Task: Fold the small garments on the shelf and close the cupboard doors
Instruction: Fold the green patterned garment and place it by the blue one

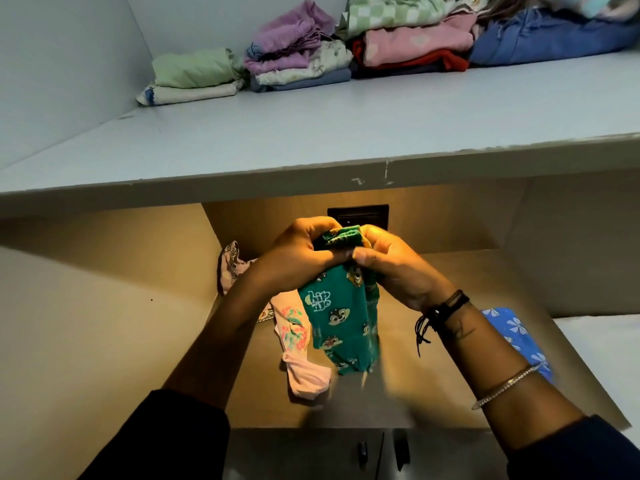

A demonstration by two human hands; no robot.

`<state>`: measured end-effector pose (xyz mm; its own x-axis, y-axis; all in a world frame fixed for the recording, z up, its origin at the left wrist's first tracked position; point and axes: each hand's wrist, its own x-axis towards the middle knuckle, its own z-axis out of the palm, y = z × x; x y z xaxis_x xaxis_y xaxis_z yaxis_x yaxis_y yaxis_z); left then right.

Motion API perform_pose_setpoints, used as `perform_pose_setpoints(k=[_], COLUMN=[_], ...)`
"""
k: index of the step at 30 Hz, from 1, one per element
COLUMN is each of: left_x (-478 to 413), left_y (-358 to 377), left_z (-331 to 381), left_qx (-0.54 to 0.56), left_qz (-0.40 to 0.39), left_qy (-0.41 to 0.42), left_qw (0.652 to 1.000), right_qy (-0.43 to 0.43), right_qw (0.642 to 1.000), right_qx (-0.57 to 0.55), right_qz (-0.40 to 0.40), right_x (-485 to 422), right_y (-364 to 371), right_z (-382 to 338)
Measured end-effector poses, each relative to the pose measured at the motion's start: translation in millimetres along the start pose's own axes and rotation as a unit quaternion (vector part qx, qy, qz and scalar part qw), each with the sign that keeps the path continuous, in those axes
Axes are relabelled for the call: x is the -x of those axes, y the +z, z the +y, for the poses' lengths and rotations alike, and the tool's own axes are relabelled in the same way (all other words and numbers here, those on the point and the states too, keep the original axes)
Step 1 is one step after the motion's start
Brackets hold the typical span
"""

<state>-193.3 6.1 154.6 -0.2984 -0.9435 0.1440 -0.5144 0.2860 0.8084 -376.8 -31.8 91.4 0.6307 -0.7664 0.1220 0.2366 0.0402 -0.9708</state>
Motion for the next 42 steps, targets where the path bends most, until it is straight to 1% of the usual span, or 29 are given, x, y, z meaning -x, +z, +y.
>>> perform_pose_setpoints(k=[2, 3, 5, 8, 10, 11, 13, 16, 18, 20, 24, 27, 29, 31, 33, 34, 36, 37, 38, 39, 40, 41, 42], left_x=[1, 0, -3, -6, -5, -3, 1, 9, 18, 27, 44, 52, 55, 58, 60, 60, 59, 58, 57, 57, 57, 57, 57], left_y=[-1, -2, -5, -14, -22, -27, -34, -31, -23, -14, 10, 34, 48, 60, 72, 78, 85, 88, 89, 90, 90, 90, 90], left_z=[1, 0, -3, -14, -25, -34, -52, -84, -103, -122, -155, -172, -180, -183, -187, -191, -195, -197, -200, -202, -201, -202, -202], left_qx=[0.028, 0.035, 0.060, 0.153, 0.205, 0.224, 0.248, 0.279, 0.309, 0.339, 0.375, 0.364, 0.349, 0.322, 0.263, 0.236, 0.202, 0.189, 0.175, 0.170, 0.172, 0.179, 0.185], left_qz=[0.023, 0.038, 0.071, 0.116, 0.132, 0.139, 0.157, 0.196, 0.207, 0.198, 0.186, 0.206, 0.227, 0.234, 0.238, 0.235, 0.222, 0.219, 0.218, 0.222, 0.228, 0.234, 0.240], left_qy=[0.000, 0.001, 0.001, -0.013, -0.036, -0.046, -0.072, -0.116, -0.148, -0.175, -0.224, -0.280, -0.309, -0.328, -0.351, -0.365, -0.395, -0.404, -0.412, -0.414, -0.414, -0.410, -0.408], left_qw=[0.999, 0.999, 0.996, 0.981, 0.969, 0.964, 0.953, 0.933, 0.916, 0.903, 0.880, 0.864, 0.855, 0.857, 0.866, 0.869, 0.869, 0.868, 0.868, 0.867, 0.865, 0.863, 0.861], right_qy=[0.039, 0.058, 0.097, 0.150, 0.180, 0.197, 0.231, 0.272, 0.289, 0.304, 0.313, 0.305, 0.306, 0.305, 0.302, 0.301, 0.312, 0.305, 0.291, 0.266, 0.231, 0.199, 0.177], right_qw=[0.997, 0.995, 0.990, 0.978, 0.977, 0.976, 0.969, 0.957, 0.954, 0.952, 0.945, 0.933, 0.926, 0.918, 0.902, 0.892, 0.856, 0.825, 0.781, 0.736, 0.707, 0.706, 0.720], right_qx=[-0.010, 0.003, 0.057, 0.111, 0.085, 0.054, -0.012, -0.037, -0.036, -0.022, -0.009, 0.014, 0.020, 0.025, 0.092, 0.147, 0.281, 0.362, 0.458, 0.547, 0.611, 0.639, 0.646], right_qz=[-0.062, -0.078, -0.087, -0.094, -0.080, -0.073, -0.083, -0.095, -0.071, -0.030, 0.100, 0.193, 0.222, 0.253, 0.294, 0.304, 0.303, 0.308, 0.309, 0.297, 0.270, 0.232, 0.183], right_x=[3, 5, 10, 17, 24, 28, 36, 49, 58, 63, 69, 74, 77, 76, 74, 71, 68, 67, 67, 68, 69, 69, 68], right_y=[-3, -4, -6, -11, -15, -19, -30, -50, -65, -78, -100, -112, -118, -122, -122, -121, -111, -105, -99, -89, -79, -67, -55], right_z=[9, 14, 25, 46, 57, 61, 72, 89, 99, 107, 112, 105, 101, 100, 103, 107, 113, 117, 123, 127, 132, 137, 145])
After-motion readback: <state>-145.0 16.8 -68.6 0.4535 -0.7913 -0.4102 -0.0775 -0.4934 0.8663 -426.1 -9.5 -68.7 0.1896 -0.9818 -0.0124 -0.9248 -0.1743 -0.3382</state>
